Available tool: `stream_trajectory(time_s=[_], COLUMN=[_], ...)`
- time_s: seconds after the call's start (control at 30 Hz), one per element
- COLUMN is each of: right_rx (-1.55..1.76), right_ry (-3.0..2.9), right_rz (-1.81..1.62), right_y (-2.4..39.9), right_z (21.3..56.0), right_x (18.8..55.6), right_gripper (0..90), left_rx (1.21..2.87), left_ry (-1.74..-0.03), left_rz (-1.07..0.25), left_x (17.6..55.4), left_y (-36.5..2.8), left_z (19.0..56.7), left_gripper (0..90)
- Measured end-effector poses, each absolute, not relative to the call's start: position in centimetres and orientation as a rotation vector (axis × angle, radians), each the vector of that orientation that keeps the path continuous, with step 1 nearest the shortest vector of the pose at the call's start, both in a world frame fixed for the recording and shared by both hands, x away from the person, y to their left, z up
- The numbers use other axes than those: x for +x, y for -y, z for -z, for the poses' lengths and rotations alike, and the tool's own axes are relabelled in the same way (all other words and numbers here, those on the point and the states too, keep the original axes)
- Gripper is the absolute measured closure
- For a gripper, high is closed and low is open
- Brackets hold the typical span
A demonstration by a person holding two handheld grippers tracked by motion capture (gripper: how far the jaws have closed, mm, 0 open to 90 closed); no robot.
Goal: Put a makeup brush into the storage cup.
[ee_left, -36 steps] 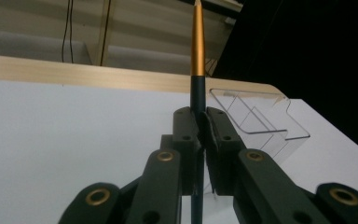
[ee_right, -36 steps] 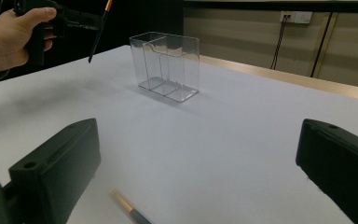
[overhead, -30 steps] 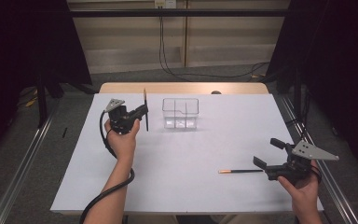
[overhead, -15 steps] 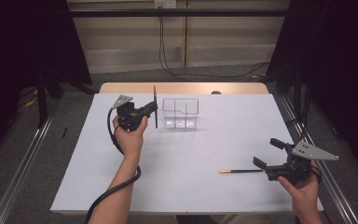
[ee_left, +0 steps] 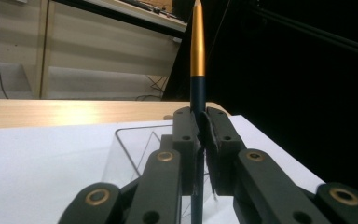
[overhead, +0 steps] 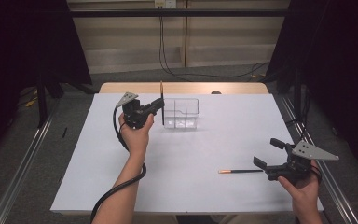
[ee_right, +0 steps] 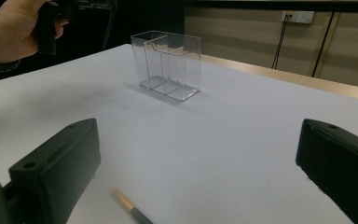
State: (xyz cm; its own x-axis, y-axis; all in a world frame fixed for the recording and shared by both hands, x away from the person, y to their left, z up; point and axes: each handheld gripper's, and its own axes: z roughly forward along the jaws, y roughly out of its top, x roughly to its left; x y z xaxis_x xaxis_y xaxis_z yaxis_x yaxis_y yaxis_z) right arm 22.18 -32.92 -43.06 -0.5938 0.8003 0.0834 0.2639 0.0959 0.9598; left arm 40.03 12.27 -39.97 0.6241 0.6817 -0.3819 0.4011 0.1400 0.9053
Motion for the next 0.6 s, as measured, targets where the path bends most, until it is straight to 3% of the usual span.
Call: stream_trajectory(time_s=[0.6], right_rx=[1.031], right_ry=[-1.928], right_rz=[-1.520], right_y=[32.8], right_z=[43.1], right_x=[22.2], right_gripper=[0.0], left_rx=[1.478], left_ry=[-0.901], left_rz=[-0.246], left_x=[40.4], left_y=[-10.3], left_z=[39.5], left_gripper=[83.6])
